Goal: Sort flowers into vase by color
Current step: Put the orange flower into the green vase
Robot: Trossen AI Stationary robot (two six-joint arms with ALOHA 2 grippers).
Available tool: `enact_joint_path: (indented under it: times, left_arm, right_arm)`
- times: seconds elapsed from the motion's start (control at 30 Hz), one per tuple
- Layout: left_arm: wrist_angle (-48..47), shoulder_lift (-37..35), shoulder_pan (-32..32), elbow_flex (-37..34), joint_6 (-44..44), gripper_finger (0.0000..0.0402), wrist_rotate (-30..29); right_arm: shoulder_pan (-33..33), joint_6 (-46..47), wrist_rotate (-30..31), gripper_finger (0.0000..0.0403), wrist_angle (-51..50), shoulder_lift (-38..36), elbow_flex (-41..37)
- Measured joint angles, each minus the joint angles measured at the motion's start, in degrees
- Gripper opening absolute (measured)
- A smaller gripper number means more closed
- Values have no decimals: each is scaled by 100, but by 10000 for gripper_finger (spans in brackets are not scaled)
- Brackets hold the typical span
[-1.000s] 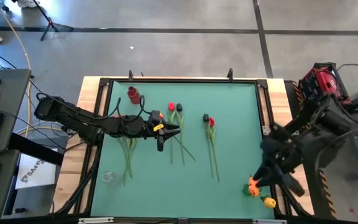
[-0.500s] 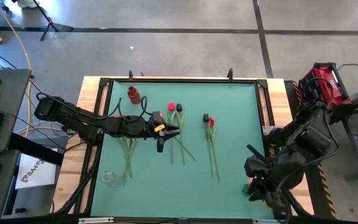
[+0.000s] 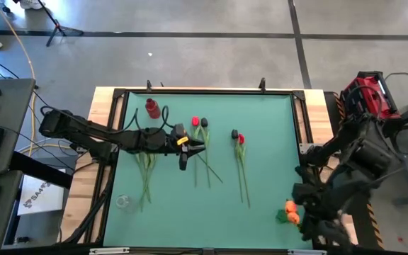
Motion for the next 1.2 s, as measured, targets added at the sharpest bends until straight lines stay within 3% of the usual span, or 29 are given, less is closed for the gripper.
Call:
enact_joint_path:
  times: [0.13, 0.27, 0.37, 0.77, 0.93, 1.0, 1.2]
  left_arm:
    - [0, 0, 83, 0, -11, 102, 96]
    - [-46, 0, 144, 0, -159, 102, 100]
    - [-144, 0, 153, 0, -204, 102, 101]
    - [-428, 0, 151, 0, -307, 102, 101]
    - [-421, 0, 151, 0, -363, 102, 101]
    - [-416, 0, 151, 0, -365, 102, 101]
    - [-420, 0, 150, 0, -462, 102, 101]
  right_arm:
    - [45, 273, 80, 99, -44, -229, 0]
    - [-196, 67, 878, 99, -107, -345, 0]
    - [-321, -186, 956, 99, -287, -310, 2]
    - [-169, 183, -327, 99, -1596, 251, 0]
    - [27, 500, -931, 99, -1589, 192, 0]
    - [69, 504, -775, 99, -1400, 91, 0]
    - [-139, 321, 638, 99, -879, -128, 9]
